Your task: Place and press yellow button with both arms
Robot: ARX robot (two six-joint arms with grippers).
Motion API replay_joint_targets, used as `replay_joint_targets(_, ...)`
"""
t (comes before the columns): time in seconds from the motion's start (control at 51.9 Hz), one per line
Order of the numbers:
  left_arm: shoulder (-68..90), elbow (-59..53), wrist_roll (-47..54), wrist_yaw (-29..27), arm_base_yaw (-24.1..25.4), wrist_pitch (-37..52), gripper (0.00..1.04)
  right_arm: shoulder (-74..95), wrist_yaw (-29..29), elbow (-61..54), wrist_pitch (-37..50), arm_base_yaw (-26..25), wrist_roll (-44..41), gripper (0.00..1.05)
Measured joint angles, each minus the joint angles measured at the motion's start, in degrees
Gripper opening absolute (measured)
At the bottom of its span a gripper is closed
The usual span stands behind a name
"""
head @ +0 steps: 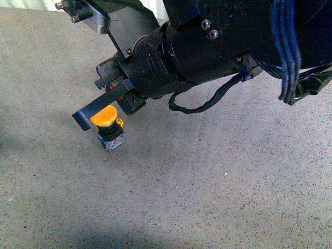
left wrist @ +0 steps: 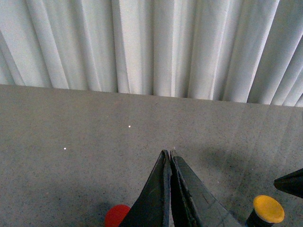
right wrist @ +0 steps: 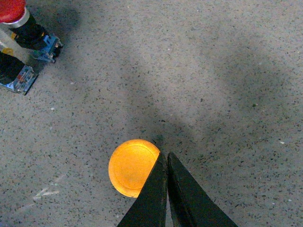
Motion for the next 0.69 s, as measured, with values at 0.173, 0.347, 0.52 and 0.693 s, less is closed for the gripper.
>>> replay_joint_targets(0.173,-2.89,0.00,0.00,0.00,0.00,-2.91,0.01,0.66,-1.33,0.31,-0.07,0.46,1.31,0.01)
replay_joint_targets(0.347,-11.98,0.02,0.00,0.02,0.00,-13.27,0.01,1.70,-1.97,0.31,-0.37,0.74,2.08,0.01)
replay_joint_targets(0.52,-12.61,0.02,0.02,0.00,0.09,-13.66,0.01,2.32,-2.25,0.35,-0.33,0.79,2.99,0.01)
replay_joint_targets(0.693,-12.66,0.02,0.02,0.02,0.09,-13.68,0.01,2.84,-2.43,0.48,-0.37,0.79,3.54,0.01)
